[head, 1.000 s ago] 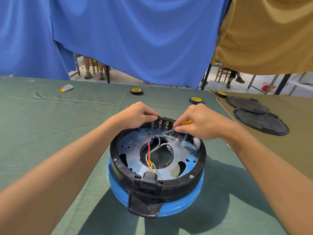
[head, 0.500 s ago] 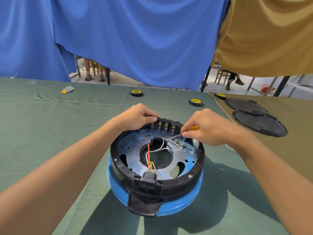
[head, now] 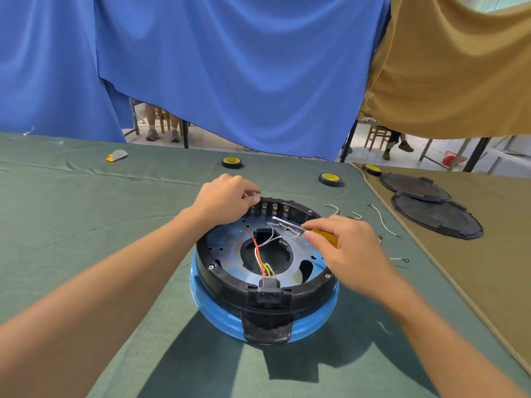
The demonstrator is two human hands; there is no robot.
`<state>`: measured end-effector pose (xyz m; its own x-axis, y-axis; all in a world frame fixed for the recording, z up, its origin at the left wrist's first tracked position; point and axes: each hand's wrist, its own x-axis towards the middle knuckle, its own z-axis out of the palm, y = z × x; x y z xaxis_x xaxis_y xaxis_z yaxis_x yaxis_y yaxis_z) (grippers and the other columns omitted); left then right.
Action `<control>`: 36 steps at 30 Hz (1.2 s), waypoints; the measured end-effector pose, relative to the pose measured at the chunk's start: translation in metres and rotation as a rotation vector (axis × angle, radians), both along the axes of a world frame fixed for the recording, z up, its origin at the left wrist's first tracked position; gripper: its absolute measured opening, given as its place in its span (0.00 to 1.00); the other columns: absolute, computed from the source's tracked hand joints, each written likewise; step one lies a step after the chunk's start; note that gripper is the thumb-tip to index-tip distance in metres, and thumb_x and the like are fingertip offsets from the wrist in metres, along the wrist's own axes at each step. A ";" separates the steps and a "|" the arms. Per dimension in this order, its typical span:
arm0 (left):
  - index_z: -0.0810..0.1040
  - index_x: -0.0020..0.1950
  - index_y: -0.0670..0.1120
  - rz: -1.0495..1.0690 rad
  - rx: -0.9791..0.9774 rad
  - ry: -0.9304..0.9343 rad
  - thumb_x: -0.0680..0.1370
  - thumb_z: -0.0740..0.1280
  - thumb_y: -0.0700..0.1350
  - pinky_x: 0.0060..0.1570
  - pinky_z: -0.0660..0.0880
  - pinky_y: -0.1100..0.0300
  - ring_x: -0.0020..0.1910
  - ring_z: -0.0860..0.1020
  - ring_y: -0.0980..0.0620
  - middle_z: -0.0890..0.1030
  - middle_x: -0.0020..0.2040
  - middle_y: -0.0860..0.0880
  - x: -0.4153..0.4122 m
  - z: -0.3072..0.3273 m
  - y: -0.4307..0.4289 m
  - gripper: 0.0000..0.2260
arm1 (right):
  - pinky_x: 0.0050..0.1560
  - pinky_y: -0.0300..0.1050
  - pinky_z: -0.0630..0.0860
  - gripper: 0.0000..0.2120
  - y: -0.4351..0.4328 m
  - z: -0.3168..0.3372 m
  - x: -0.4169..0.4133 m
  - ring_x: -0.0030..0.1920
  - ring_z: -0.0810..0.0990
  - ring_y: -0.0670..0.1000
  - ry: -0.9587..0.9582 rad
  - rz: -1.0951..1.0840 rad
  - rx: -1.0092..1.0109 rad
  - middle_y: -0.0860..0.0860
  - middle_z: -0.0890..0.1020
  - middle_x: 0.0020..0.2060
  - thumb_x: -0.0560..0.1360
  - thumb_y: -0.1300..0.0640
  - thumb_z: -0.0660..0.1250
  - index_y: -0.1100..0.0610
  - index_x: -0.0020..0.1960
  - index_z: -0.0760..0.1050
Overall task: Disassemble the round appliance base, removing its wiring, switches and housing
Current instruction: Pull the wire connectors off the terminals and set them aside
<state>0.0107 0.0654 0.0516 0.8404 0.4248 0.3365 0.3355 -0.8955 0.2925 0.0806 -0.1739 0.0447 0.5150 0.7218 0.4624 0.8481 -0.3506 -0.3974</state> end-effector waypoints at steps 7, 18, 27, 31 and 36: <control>0.80 0.62 0.51 0.167 0.012 -0.217 0.81 0.61 0.49 0.55 0.73 0.51 0.60 0.77 0.45 0.82 0.59 0.50 -0.025 0.005 -0.025 0.12 | 0.39 0.52 0.75 0.13 0.004 -0.018 -0.020 0.39 0.78 0.61 -0.179 -0.254 0.076 0.52 0.78 0.38 0.81 0.52 0.58 0.55 0.53 0.80; 0.64 0.65 0.47 0.602 -0.639 -0.507 0.74 0.68 0.53 0.66 0.60 0.44 0.71 0.56 0.47 0.61 0.72 0.45 -0.077 -0.032 -0.104 0.24 | 0.33 0.46 0.64 0.12 0.032 -0.019 -0.015 0.37 0.77 0.63 -0.217 -0.462 0.114 0.52 0.73 0.37 0.81 0.55 0.58 0.59 0.46 0.76; 0.62 0.68 0.44 0.499 -0.774 -0.520 0.76 0.65 0.52 0.64 0.67 0.45 0.63 0.72 0.40 0.75 0.61 0.43 -0.035 -0.034 -0.058 0.24 | 0.50 0.45 0.74 0.12 0.052 -0.018 0.017 0.50 0.79 0.54 0.161 -0.228 0.298 0.53 0.84 0.48 0.81 0.54 0.62 0.56 0.57 0.81; 0.62 0.71 0.41 0.595 -0.670 -0.513 0.76 0.64 0.62 0.65 0.66 0.45 0.66 0.70 0.39 0.72 0.66 0.40 -0.029 -0.032 -0.048 0.33 | 0.51 0.44 0.74 0.11 0.046 -0.015 0.025 0.49 0.80 0.52 0.162 -0.170 0.261 0.51 0.85 0.48 0.79 0.53 0.64 0.54 0.55 0.82; 0.61 0.73 0.45 0.456 -0.569 -0.514 0.78 0.62 0.54 0.64 0.67 0.44 0.65 0.72 0.40 0.75 0.66 0.44 -0.021 -0.055 -0.065 0.27 | 0.47 0.43 0.67 0.11 0.051 -0.023 0.013 0.48 0.78 0.53 0.067 -0.168 0.214 0.52 0.84 0.47 0.80 0.53 0.63 0.53 0.56 0.82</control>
